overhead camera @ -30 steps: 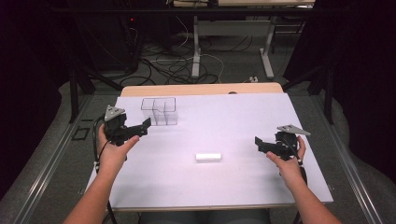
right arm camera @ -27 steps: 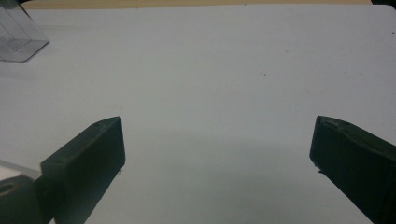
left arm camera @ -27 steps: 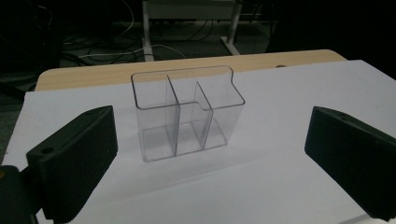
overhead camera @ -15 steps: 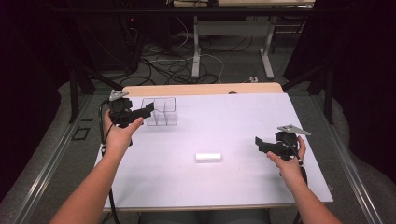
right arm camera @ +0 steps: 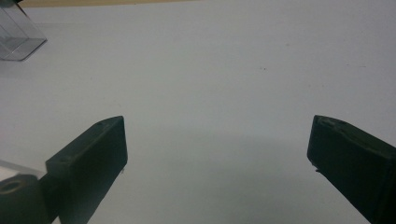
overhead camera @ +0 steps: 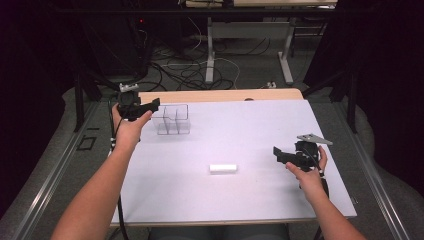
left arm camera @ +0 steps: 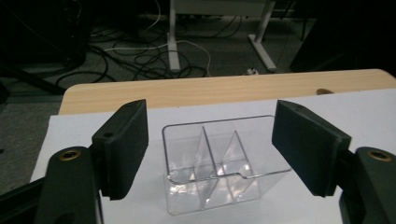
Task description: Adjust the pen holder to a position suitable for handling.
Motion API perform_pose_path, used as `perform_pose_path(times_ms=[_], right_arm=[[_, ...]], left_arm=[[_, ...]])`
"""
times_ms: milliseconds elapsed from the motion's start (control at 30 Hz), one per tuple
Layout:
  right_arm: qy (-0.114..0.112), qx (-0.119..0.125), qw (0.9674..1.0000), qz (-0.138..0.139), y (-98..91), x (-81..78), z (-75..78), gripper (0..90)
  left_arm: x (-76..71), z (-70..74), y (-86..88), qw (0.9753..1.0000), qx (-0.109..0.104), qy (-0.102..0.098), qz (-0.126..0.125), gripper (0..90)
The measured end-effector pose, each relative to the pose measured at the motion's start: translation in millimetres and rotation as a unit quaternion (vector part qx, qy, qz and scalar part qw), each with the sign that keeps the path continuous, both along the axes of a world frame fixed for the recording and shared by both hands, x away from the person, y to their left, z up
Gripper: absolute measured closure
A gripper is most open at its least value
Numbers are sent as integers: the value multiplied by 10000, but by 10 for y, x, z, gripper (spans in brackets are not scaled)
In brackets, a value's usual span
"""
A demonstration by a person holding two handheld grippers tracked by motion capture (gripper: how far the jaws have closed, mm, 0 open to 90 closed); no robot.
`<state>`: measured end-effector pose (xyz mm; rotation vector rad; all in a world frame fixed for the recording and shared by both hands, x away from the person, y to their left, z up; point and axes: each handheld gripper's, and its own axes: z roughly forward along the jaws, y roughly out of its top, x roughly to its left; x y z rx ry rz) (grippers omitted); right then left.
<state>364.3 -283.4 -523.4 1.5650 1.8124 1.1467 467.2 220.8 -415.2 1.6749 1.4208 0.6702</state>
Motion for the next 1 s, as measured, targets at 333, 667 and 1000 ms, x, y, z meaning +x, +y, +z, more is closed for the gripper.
perform_pose_path(times_ms=[333, 667, 1000], right_arm=[[29, 3, 10000, 19, -1, 10, -12, 51], [61, 5, 10000, 46, 4, 15, -24, 56], [62, -2, 9999, 83, 9, 19, -28, 59]], left_arm=[[213, -182, -10, 9993, 278, 241, 66, 325], [330, -335, -15, 9958, 438, 772, 216, 474], [401, -431, 26, 9926, 386, 1094, 359, 561]])
